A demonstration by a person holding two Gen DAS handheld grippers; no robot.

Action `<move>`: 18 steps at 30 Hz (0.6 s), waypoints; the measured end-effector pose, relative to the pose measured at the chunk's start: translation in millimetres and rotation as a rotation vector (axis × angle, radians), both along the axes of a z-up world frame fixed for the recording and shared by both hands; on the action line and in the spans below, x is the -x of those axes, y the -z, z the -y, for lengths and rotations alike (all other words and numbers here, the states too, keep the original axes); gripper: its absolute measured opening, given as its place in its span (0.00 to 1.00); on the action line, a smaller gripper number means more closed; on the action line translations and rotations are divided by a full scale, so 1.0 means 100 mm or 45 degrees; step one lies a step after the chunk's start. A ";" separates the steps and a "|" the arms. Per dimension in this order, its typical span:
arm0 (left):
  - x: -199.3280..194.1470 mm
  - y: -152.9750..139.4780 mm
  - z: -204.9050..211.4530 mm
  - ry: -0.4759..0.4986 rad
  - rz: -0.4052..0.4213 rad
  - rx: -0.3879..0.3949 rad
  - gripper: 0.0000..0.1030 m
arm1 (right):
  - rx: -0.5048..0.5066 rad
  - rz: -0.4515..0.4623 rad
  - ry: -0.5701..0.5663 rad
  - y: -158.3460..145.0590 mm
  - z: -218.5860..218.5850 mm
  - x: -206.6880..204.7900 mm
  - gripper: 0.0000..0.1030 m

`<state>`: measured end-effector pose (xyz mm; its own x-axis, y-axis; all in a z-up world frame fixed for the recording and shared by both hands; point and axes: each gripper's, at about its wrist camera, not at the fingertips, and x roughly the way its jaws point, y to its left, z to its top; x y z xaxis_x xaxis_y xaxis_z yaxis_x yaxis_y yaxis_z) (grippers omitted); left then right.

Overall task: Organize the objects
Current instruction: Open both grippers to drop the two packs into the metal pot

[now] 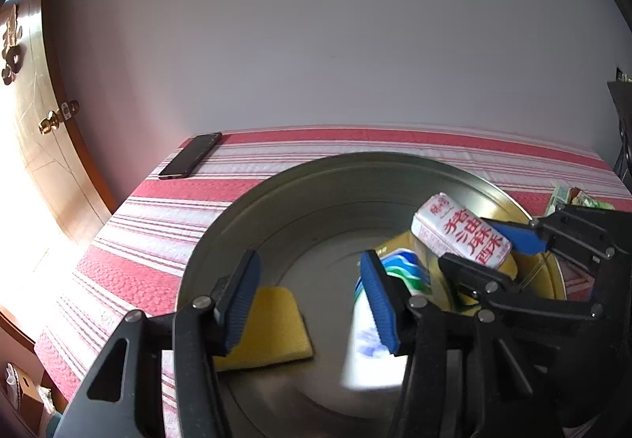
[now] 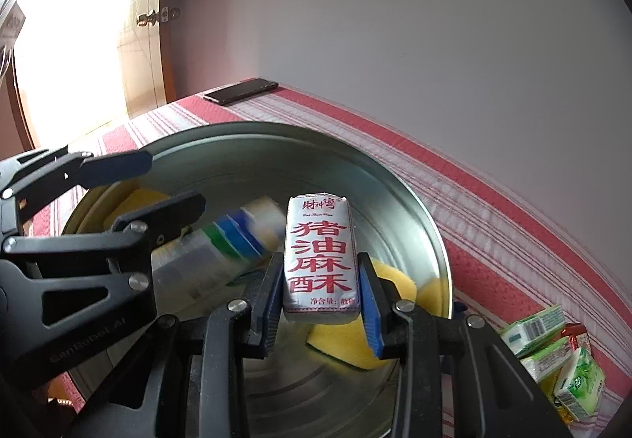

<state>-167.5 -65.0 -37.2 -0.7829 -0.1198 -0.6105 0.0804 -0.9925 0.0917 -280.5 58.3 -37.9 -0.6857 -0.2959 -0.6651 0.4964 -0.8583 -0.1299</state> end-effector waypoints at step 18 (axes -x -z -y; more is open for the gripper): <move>-0.23 -0.26 0.29 -0.136 -0.130 -0.105 0.97 | 0.234 -0.139 0.084 -0.31 -0.62 -0.33 0.55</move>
